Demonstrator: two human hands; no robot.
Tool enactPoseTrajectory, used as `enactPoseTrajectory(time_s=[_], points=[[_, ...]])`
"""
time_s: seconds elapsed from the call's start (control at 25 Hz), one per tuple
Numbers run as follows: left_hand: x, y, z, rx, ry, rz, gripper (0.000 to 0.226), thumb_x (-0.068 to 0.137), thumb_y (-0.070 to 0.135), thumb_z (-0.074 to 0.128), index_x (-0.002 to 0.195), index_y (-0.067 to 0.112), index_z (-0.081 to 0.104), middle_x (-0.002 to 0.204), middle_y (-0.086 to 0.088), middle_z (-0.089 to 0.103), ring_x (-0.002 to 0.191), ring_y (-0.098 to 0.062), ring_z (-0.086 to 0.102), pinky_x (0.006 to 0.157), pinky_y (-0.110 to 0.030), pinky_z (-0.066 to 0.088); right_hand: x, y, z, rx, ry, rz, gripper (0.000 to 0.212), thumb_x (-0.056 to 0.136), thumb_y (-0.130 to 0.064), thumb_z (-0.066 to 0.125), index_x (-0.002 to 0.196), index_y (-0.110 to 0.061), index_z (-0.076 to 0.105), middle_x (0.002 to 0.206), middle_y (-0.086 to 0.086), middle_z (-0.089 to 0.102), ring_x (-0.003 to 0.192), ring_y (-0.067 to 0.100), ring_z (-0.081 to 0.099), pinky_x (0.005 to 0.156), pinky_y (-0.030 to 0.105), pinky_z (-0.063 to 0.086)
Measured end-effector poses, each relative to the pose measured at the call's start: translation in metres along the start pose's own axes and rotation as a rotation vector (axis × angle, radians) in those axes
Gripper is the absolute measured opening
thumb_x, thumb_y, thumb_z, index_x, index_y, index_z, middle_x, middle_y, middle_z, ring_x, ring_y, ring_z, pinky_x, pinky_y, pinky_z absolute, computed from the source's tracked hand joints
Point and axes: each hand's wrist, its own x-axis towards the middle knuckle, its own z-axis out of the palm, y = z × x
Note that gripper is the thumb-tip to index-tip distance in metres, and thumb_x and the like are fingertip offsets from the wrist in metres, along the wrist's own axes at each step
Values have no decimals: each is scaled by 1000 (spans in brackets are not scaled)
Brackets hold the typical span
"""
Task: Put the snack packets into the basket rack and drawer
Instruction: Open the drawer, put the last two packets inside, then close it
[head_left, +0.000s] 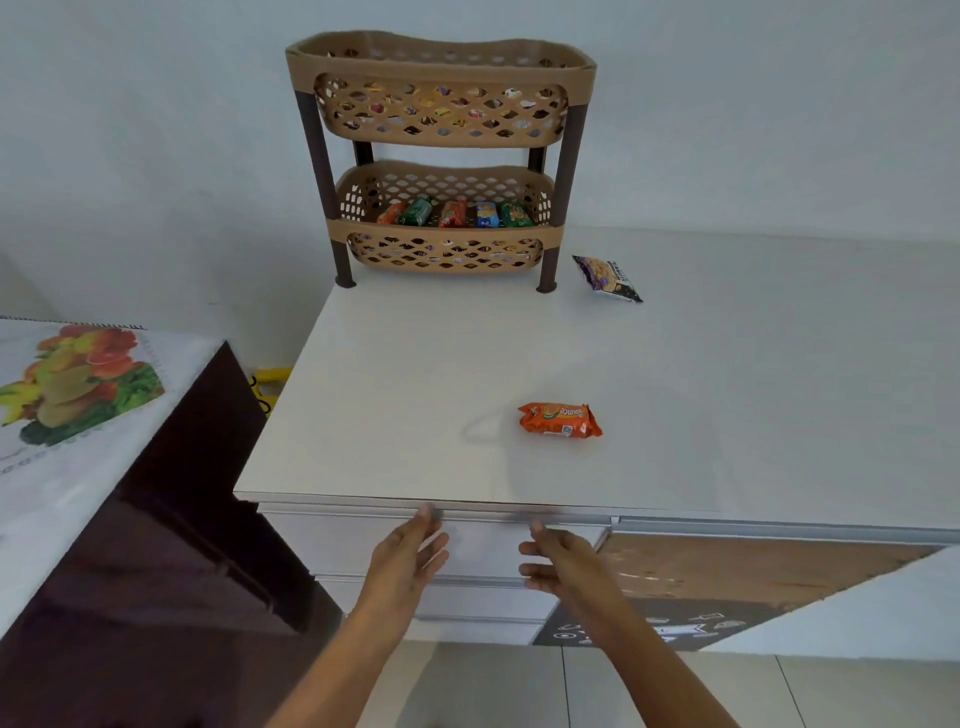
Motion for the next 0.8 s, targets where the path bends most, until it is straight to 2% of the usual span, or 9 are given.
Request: enactPoseTrajectory(time_s=[0.08, 0.16, 0.28, 0.4, 0.48, 0.56, 0.68, 0.8], points=[[9, 3, 6, -158, 26, 3, 18, 93, 23, 53, 94, 8, 63, 91, -6, 63, 94, -22, 60, 85, -31, 49, 6, 1, -4, 234, -68, -6, 24, 90, -23, 59, 103, -3, 59, 96, 12, 63, 84, 27, 63, 72, 32, 55], [17, 7, 11, -277, 58, 11, 18, 92, 22, 54, 88, 6, 61, 88, -7, 60, 89, -21, 60, 91, -34, 49, 13, 3, -7, 413, -77, -79, 16, 87, -16, 62, 98, -5, 59, 91, 12, 64, 87, 27, 63, 81, 36, 54], [26, 6, 11, -340, 78, 22, 18, 91, 19, 55, 88, 2, 60, 89, -9, 59, 103, -26, 56, 101, -36, 43, 20, 1, -11, 593, -98, -118, 10, 86, -12, 60, 92, -5, 62, 84, 10, 69, 88, 24, 65, 87, 35, 56], [29, 3, 10, -339, 93, 35, 18, 90, 19, 57, 90, 2, 61, 92, -9, 60, 111, -28, 53, 99, -36, 44, 27, 1, -15, 535, -93, -138, 13, 84, -11, 60, 92, -2, 62, 80, 8, 69, 83, 20, 68, 84, 32, 57], [29, 0, 10, -350, 110, 44, 18, 87, 19, 60, 90, 1, 62, 89, -8, 58, 109, -27, 54, 96, -36, 46, 29, 3, -19, 488, -105, -163, 9, 85, -10, 61, 89, -3, 64, 75, 5, 71, 79, 18, 70, 81, 32, 59], [29, -4, 9, -349, 117, 61, 20, 84, 20, 64, 88, 0, 63, 82, -8, 56, 103, -27, 54, 97, -37, 48, 28, 4, -21, 464, -120, -180, 14, 80, -14, 65, 90, -4, 66, 77, 5, 72, 81, 20, 70, 78, 31, 59], [28, -7, 8, -317, 138, 73, 25, 83, 23, 66, 88, -1, 62, 77, -8, 54, 99, -28, 56, 85, -35, 52, 26, 7, -20, 452, -86, -169, 17, 80, -18, 66, 90, -4, 66, 78, 8, 72, 80, 22, 69, 76, 31, 60], [28, -9, 7, -302, 158, 65, 23, 87, 19, 62, 92, -3, 61, 81, -14, 57, 102, -35, 58, 92, -39, 52, 24, 10, -20, 480, -62, -144, 16, 85, -20, 63, 89, -5, 66, 76, 8, 74, 76, 20, 72, 75, 32, 60]])
